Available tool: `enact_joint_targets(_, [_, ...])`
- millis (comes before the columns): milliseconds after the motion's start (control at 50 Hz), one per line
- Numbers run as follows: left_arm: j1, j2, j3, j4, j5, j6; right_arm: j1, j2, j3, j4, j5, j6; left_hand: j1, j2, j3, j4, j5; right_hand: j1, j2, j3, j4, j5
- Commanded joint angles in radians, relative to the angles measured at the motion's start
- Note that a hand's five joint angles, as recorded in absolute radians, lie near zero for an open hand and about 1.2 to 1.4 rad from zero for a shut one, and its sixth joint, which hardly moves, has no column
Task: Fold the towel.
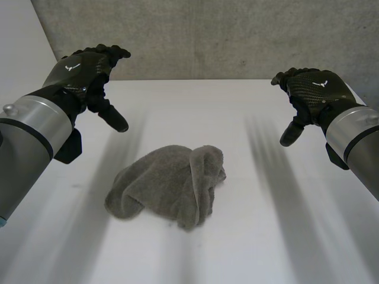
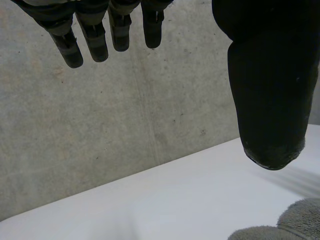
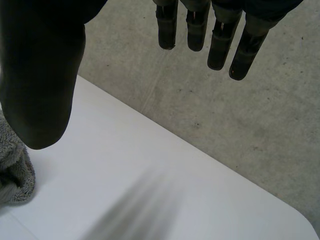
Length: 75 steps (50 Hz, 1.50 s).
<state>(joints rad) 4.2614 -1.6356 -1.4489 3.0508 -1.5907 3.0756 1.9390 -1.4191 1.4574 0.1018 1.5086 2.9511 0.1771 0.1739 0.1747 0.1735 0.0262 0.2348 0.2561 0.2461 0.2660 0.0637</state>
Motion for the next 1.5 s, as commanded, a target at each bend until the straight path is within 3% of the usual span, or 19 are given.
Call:
enact_joint_targets(20, [0.0,-0.026,-0.005,0.037,0.002,0.002,0.0,0.006,-0.002,0.004,0.004,0.003,0.01,0.013,0.012,0.014,-0.014,-0.06,-0.082,-0.072,-0.091,-0.064])
enact_joint_targets(260, [0.017,-0.148,0.002,0.059,0.106,0.017,0.015,0.103,-0.006,0.01,0.005,0.02,0.039,0.043,0.042,0.043,0.016,-0.06,-0.082,-0.072,-0.091,-0.064])
enact_joint_targets(320, [0.022,-0.17,0.002,0.059,0.106,0.041,0.058,0.156,-0.002,0.004,-0.001,0.04,0.039,0.043,0.042,0.043,0.016,-0.06,-0.082,-0.072,-0.091,-0.064])
enact_joint_targets(420, [0.064,-0.257,-0.011,0.046,0.1,0.201,0.095,0.236,0.001,-0.01,-0.022,0.114,0.039,0.043,0.042,0.043,0.016,-0.06,-0.082,-0.072,-0.091,-0.064])
enact_joint_targets(500, [0.075,-0.286,-0.051,0.039,0.095,0.254,0.133,0.319,0.003,-0.072,-0.057,0.202,0.042,0.045,0.045,0.046,0.019,-0.06,-0.082,-0.072,-0.091,-0.064])
enact_joint_targets(620, [0.075,-0.326,-0.126,0.048,0.084,0.262,0.156,0.385,0.001,-0.137,-0.073,0.25,0.077,0.081,0.08,0.081,0.054,-0.06,-0.082,-0.072,-0.091,-0.064])
enact_joint_targets(700, [0.074,-0.352,-0.148,0.049,0.048,0.261,0.156,0.454,-0.017,-0.186,-0.073,0.281,0.092,0.095,0.095,0.096,0.069,0.073,0.052,0.061,0.042,0.069])
enact_joint_targets(800, [0.069,-0.418,-0.157,0.104,-0.046,0.259,0.158,0.517,-0.045,-0.194,-0.067,0.301,0.247,0.25,0.25,0.251,0.224,0.179,0.158,0.168,0.148,0.176])
enact_joint_targets(860, [0.069,-0.426,-0.157,0.117,-0.057,0.259,0.158,0.545,-0.058,-0.198,-0.062,0.302,0.353,0.357,0.356,0.357,0.33,0.249,0.228,0.238,0.218,0.246])
enact_joint_targets(900, [0.069,-0.428,-0.159,0.134,-0.06,0.259,0.158,0.554,-0.065,-0.208,-0.062,0.302,0.593,0.596,0.595,0.597,0.569,0.311,0.29,0.3,0.28,0.308])
enact_joint_targets(1060, [0.057,-0.411,-0.162,0.143,-0.063,0.258,0.158,0.582,-0.081,-0.289,-0.062,0.338,0.914,0.917,0.916,0.917,0.89,0.546,0.525,0.535,0.515,0.543])
enact_joint_targets(1200, [0.028,-0.383,-0.183,0.14,-0.064,0.258,0.158,0.583,-0.086,-0.326,-0.065,0.402,0.996,1.0,0.999,1.0,0.973,0.608,0.586,0.596,0.577,0.604])
enact_joint_targets(1320, [0.009,-0.353,-0.195,0.141,-0.066,0.258,0.161,0.591,-0.088,-0.327,-0.065,0.413,1.219,1.222,1.221,1.223,1.195,0.631,0.61,0.62,0.6,0.628])
enact_joint_targets(1360, [0.009,-0.348,-0.197,0.143,-0.066,0.259,0.167,0.611,-0.098,-0.329,-0.061,0.405,1.219,1.222,1.222,1.223,1.196,0.896,0.875,0.885,0.865,0.893])
enact_joint_targets(1380, [0.009,-0.345,-0.197,0.143,-0.068,0.259,0.167,0.611,-0.098,-0.329,-0.061,0.405,1.219,1.222,1.222,1.223,1.196,0.898,0.877,0.887,0.867,0.895])
enact_joint_targets(1400, [0.009,-0.345,-0.197,0.143,-0.068,0.259,0.178,0.623,-0.11,-0.329,-0.054,0.405,1.219,1.222,1.222,1.223,1.196,1.105,1.083,1.093,1.073,1.101])
enact_joint_targets(1500, [0.012,-0.343,-0.174,0.144,-0.069,0.262,0.189,0.632,-0.137,-0.327,-0.024,0.395,1.219,1.222,1.222,1.223,1.196,1.161,1.14,1.15,1.13,1.158])
